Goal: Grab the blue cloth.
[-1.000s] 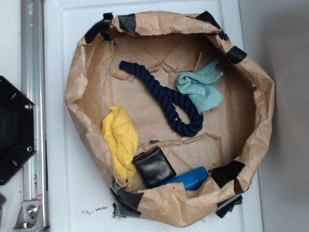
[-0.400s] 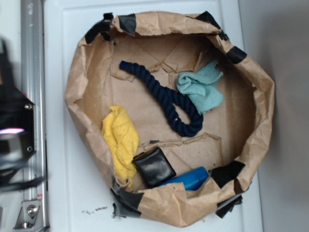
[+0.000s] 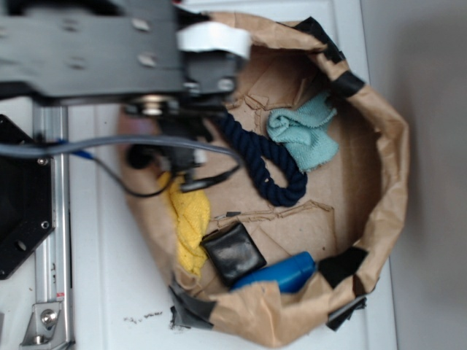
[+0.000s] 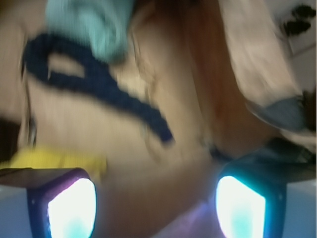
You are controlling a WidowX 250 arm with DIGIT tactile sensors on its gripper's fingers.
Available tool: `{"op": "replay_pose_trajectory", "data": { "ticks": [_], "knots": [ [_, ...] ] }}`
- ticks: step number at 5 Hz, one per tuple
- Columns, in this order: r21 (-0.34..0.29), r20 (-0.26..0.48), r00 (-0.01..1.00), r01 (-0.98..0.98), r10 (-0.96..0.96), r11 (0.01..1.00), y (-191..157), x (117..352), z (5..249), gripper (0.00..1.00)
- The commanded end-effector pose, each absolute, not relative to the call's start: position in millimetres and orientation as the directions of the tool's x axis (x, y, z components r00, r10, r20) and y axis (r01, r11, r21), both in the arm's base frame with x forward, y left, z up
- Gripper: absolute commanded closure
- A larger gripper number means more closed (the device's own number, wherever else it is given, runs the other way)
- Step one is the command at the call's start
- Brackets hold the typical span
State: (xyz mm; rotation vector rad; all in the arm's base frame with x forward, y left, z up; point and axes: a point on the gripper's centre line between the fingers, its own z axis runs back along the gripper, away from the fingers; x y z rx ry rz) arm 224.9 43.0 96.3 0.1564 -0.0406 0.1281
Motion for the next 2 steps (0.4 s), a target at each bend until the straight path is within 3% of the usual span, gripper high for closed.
{"op": "replay_pose_trajectory", "data": {
  "ticks": [1, 2],
  "knots": [
    [0.050, 0.235, 0.971, -0.046, 0.033, 0.998, 24.0, 224.1, 152.5, 0.00],
    [0.044, 0.282, 0.958, -0.068, 0.053, 0.997, 30.7, 230.8, 151.5, 0.00]
  ]
}}
